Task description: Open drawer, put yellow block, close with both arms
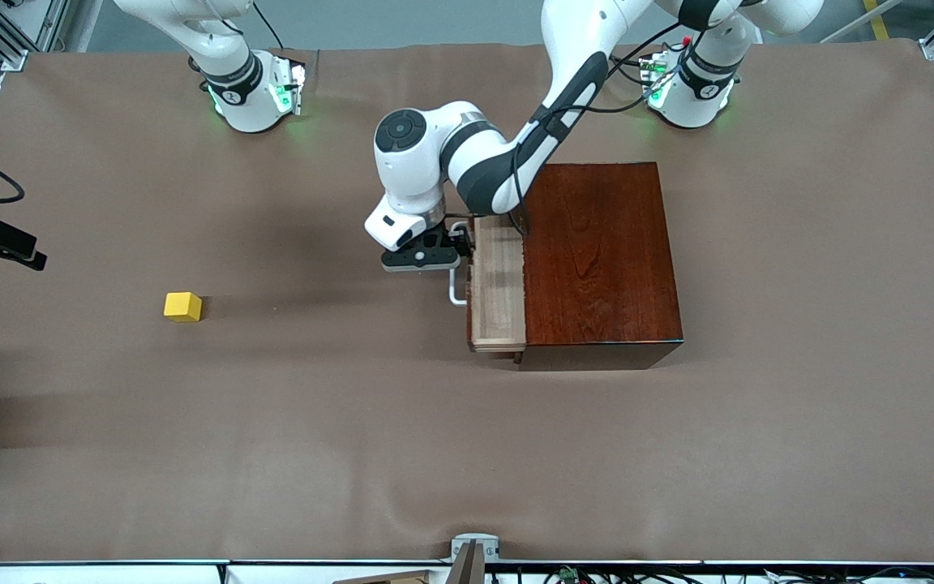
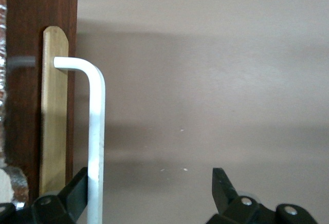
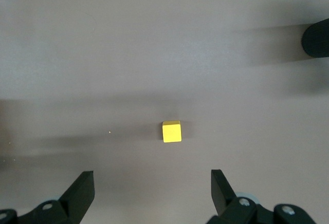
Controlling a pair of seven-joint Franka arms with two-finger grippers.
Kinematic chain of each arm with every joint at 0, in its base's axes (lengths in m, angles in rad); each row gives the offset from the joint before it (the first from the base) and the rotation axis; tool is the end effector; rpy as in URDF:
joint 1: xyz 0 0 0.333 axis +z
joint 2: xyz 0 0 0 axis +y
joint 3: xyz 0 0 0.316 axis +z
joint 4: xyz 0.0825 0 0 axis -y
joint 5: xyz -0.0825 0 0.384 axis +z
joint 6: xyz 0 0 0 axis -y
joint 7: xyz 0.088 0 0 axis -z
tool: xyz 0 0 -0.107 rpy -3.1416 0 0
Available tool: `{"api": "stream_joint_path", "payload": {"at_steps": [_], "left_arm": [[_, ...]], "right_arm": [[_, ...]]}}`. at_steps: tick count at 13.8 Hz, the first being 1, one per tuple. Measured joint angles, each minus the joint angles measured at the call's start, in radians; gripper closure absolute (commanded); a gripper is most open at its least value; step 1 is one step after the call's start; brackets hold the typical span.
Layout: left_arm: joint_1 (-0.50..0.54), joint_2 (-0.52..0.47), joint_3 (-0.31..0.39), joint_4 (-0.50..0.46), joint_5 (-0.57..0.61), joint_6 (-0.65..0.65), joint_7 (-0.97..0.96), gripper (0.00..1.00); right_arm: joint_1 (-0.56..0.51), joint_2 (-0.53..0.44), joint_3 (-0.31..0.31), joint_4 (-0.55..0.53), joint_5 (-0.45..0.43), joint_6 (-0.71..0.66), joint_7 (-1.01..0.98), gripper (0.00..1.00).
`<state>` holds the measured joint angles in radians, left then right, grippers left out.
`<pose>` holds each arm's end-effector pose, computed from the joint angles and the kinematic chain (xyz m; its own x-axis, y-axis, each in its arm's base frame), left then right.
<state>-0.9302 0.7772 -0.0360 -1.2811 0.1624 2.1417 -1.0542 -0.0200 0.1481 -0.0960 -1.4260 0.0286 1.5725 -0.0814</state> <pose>0.4405 -0.6135 0.2947 0.9897 0.0179 0.1418 0.0165 -0.9998 0.0109 0.5970 -0.0619 0.6078 0.9994 -0.0336 0.0003 -0.0336 -0.9993 -0.0145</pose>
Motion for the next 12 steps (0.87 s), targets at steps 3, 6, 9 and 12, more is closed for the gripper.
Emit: {"api": "stream_joint_path", "payload": {"at_steps": [3,6,9,12], "left_arm": [[-0.002,0.007,-0.013,0.003,0.000,0.057,0.000,0.00],[-0.004,0.008,-0.013,0.003,0.000,0.059,0.000,0.00],[-0.005,0.009,-0.013,0.003,0.001,0.060,0.001,0.00],[-0.007,0.009,-0.015,0.004,0.002,0.083,0.000,0.00]], "right_arm": [[0.001,0.000,0.000,0.000,0.000,0.000,0.000,0.00],[0.002,0.000,0.001,0.000,0.000,0.000,0.000,0.00],[0.002,0.000,0.002,-0.001,0.000,-0.005,-0.003,0.00],[0.003,0.000,0.004,-0.008,0.000,-0.022,-0.004,0.00]]}}
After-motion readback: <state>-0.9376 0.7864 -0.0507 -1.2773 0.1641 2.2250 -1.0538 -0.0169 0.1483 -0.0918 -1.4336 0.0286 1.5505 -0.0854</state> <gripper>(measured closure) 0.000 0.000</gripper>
